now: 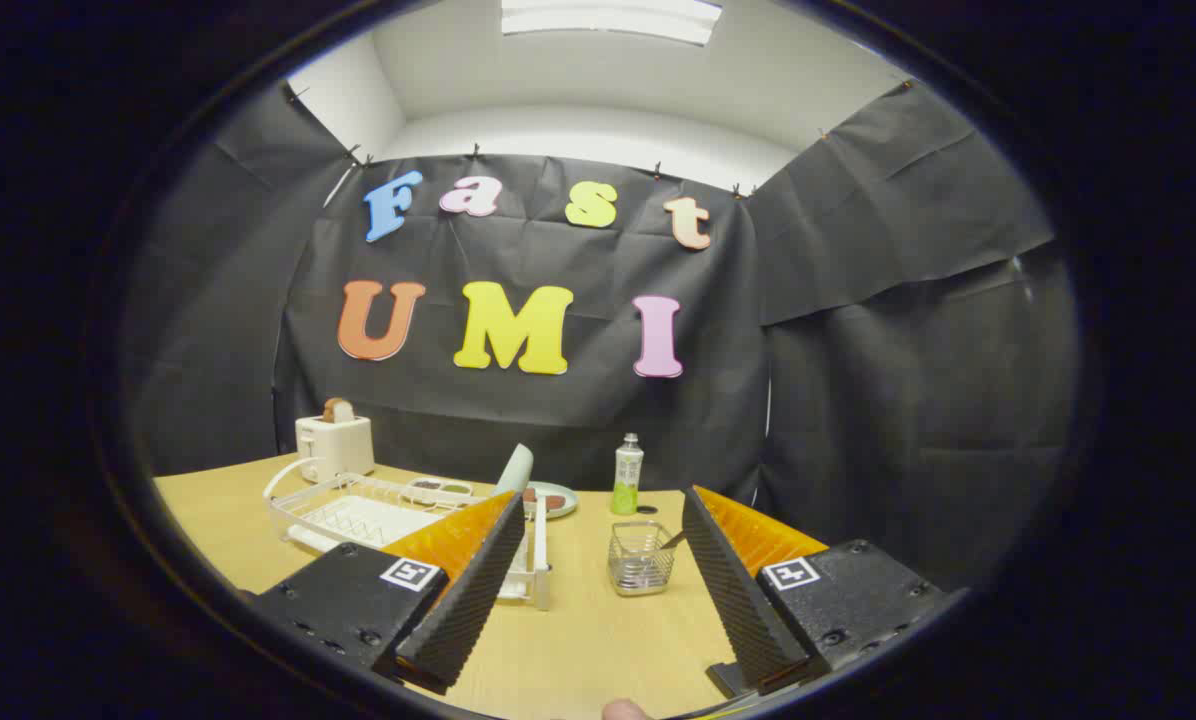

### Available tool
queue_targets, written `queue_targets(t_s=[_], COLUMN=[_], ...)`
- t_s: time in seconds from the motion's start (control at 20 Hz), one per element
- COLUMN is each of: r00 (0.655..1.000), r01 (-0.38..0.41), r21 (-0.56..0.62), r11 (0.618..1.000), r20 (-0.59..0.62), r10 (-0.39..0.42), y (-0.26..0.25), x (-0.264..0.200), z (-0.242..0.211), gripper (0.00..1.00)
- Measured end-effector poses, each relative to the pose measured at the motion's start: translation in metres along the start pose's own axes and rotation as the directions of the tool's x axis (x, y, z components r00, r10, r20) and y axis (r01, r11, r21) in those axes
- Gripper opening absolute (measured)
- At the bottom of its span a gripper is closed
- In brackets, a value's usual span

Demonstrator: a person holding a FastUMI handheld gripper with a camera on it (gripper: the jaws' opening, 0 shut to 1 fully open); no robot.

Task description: Take the plate from the dish rack, then take the spoon from the basket and place it into the plate.

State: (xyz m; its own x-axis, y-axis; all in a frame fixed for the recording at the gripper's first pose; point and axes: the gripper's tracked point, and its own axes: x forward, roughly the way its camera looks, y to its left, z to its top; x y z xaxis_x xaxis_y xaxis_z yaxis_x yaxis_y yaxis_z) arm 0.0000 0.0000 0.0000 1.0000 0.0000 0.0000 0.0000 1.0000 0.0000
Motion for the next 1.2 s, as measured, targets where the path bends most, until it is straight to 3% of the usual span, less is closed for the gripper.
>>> queue_targets(t_s=[0.4,0.55,1.2], r00=[0.997,0.999,0.995], r01=[-0.049,-0.026,-0.071], r21=[0.086,0.126,0.088], r11=[0.995,0.992,0.994], r20=[-0.047,-0.021,-0.068], r10=[0.053,0.029,0.077], y=[0.017,0.009,0.027], x=[0.013,0.015,0.016], z=[-0.021,-0.016,-0.025], gripper=[1.0,1.0,1.0])
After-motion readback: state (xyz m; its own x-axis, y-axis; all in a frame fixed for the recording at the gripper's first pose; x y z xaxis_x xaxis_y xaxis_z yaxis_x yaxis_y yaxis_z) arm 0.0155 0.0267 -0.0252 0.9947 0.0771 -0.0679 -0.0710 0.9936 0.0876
